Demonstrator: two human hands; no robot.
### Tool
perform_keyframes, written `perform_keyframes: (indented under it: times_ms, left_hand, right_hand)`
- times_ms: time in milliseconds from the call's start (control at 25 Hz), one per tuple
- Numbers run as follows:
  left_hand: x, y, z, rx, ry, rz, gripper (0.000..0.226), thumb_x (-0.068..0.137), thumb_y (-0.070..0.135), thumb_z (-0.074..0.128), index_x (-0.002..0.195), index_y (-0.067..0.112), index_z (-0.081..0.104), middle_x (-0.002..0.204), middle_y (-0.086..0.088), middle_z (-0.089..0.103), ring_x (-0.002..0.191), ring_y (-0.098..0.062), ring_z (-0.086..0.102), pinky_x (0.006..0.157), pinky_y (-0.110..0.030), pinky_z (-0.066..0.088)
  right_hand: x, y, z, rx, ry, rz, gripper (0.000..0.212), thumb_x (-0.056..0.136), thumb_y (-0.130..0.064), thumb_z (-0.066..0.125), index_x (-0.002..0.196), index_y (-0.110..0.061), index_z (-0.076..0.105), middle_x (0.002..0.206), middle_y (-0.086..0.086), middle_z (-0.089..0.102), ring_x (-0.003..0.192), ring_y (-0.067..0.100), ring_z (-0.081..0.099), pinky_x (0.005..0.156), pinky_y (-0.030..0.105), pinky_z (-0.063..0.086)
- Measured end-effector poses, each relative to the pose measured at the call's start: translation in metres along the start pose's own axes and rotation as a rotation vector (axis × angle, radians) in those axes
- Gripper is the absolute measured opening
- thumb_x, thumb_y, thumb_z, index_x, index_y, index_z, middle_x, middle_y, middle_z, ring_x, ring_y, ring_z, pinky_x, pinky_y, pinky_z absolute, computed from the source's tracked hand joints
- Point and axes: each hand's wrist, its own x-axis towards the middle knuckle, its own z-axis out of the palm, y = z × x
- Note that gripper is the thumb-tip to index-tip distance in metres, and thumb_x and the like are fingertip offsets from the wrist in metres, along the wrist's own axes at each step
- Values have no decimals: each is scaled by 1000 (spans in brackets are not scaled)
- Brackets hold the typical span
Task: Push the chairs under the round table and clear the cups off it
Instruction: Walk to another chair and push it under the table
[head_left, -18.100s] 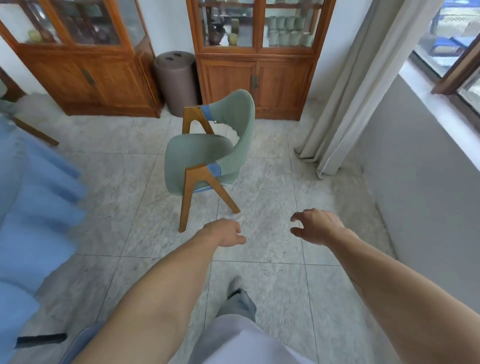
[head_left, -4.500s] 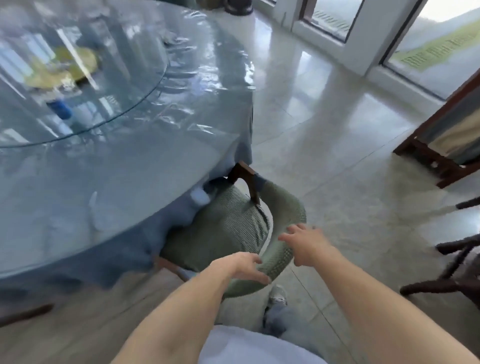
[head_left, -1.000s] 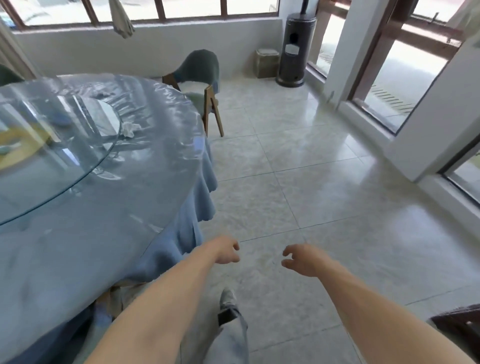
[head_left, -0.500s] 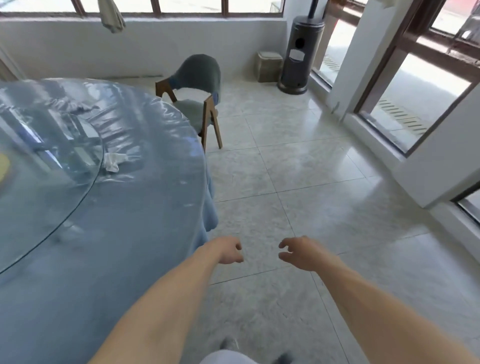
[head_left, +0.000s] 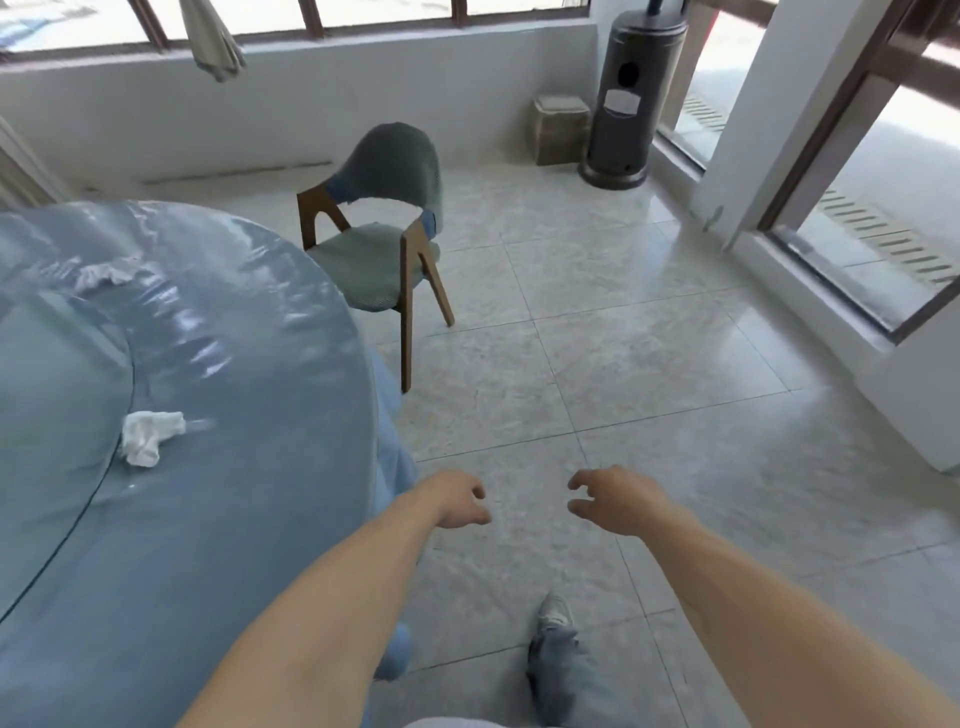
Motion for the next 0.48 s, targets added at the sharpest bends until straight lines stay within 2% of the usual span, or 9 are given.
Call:
perform_keyframes:
  times_ms: [240, 480]
  left_hand:
    - [95, 42, -100, -64, 15, -44, 55, 90, 45, 62, 139, 21, 51, 144, -5, 51, 128, -24, 50, 104, -37, 43]
    - [176, 37, -191, -107, 20, -102, 57, 90, 46, 61, 141, 23, 50, 147, -3, 48, 130, -23, 49, 106, -39, 42]
  right_hand:
    - [112, 49, -100, -18, -31, -44, 45, 95, -55, 48, 136, -36, 51, 134, -4, 59, 118, 21, 58, 93, 35, 49]
    - [213, 61, -186, -60, -10, -97, 44, 95, -54, 49, 134, -36, 53, 133, -3, 60, 117, 21, 59, 93, 35, 49]
